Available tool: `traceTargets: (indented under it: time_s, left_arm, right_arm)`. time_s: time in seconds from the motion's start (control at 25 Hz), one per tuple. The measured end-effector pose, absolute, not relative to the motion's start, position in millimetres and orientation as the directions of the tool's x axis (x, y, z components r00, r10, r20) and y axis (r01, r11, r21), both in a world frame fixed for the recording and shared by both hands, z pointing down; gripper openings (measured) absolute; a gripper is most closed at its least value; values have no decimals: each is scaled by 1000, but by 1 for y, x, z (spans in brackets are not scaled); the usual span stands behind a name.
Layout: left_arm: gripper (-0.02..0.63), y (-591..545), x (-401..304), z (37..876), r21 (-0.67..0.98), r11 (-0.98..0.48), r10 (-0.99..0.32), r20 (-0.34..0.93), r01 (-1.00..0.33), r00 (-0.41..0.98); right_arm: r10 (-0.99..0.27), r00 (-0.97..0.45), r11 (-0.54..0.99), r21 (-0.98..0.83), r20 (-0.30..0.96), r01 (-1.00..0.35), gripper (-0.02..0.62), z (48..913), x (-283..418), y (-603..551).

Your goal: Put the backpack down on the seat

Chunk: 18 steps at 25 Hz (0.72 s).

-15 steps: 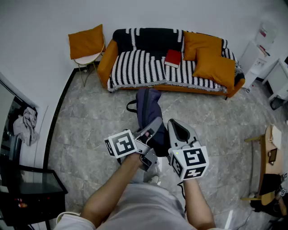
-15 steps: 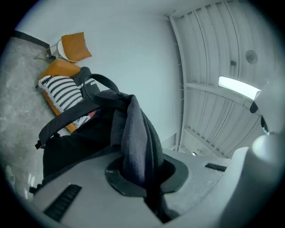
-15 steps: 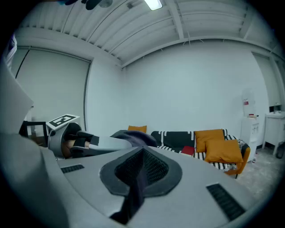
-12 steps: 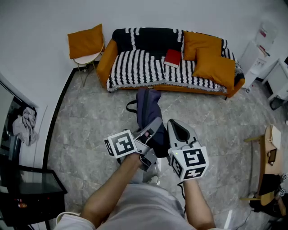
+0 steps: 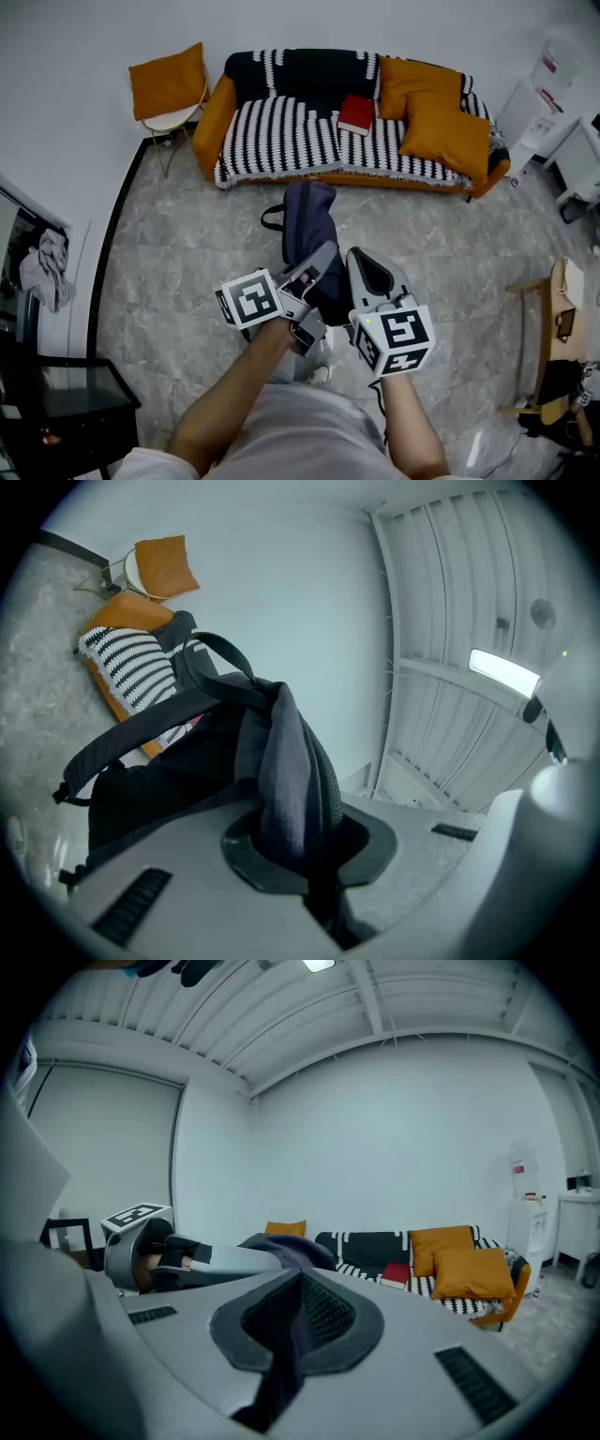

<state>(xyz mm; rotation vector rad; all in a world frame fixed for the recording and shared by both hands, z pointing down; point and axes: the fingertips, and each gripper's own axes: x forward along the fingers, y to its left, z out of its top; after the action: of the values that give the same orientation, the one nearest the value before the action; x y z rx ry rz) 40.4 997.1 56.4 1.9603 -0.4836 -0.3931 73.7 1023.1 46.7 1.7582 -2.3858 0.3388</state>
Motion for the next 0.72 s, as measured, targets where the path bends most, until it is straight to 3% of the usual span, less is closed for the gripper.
traceTargets:
  time_s: [0.72]
  left_arm:
    - [17, 852, 33, 66, 931, -346, -448, -55, -117, 892]
  right_arm:
    - [-914, -253, 243, -71, 317, -967, 2, 55, 65, 878]
